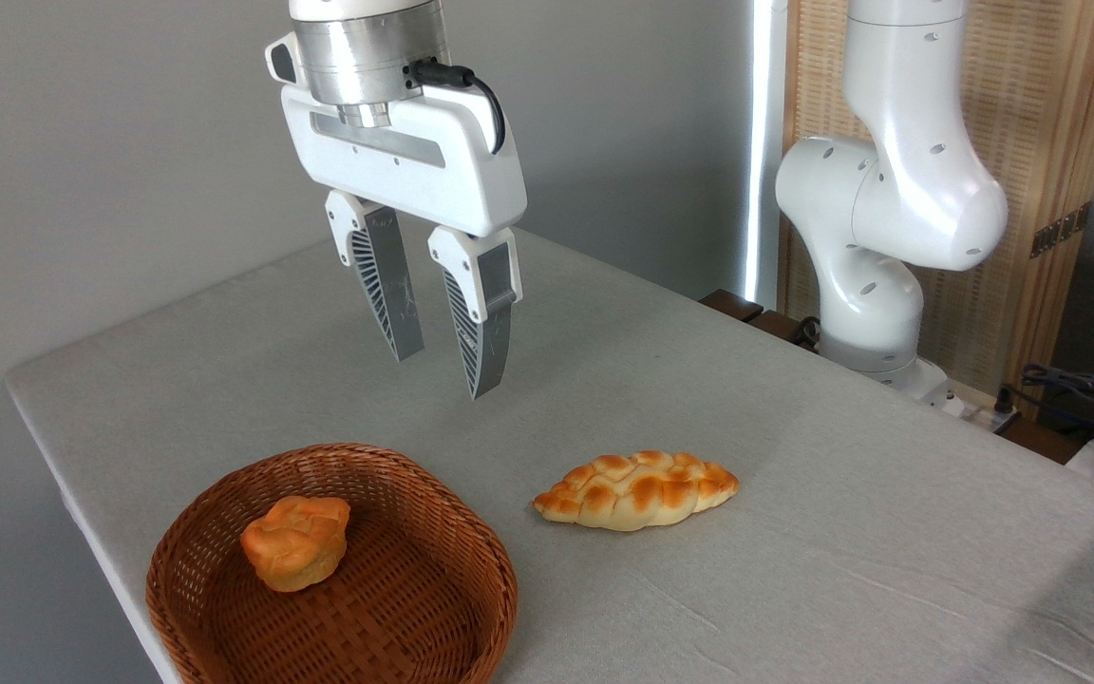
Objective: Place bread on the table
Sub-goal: 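Move the open gripper over the round bun in the wicker basket, then lower the gripper onto the round bun and close on it, then lift the bun out of the basket and carry it beside the braided pastry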
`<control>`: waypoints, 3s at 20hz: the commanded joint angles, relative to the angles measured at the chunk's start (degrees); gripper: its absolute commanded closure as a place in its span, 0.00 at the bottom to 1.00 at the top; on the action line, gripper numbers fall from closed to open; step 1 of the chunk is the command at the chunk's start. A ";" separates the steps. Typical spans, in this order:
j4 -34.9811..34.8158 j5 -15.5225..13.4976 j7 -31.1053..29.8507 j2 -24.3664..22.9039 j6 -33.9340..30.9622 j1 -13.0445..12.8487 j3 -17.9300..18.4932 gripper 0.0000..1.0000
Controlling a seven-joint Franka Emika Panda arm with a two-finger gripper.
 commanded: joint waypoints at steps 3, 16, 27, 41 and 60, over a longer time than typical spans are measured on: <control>1.51 -1.67 1.50 0.44 -1.48 -0.68 1.10 0.00; 0.55 -3.86 1.77 3.07 12.73 -0.94 -0.65 0.00; -9.65 -3.25 1.85 10.81 29.98 -2.61 -5.58 0.00; -10.44 -3.07 6.69 14.33 37.72 -2.61 -5.58 0.58; -10.09 -7.11 1.33 2.22 28.62 -1.38 -2.95 0.60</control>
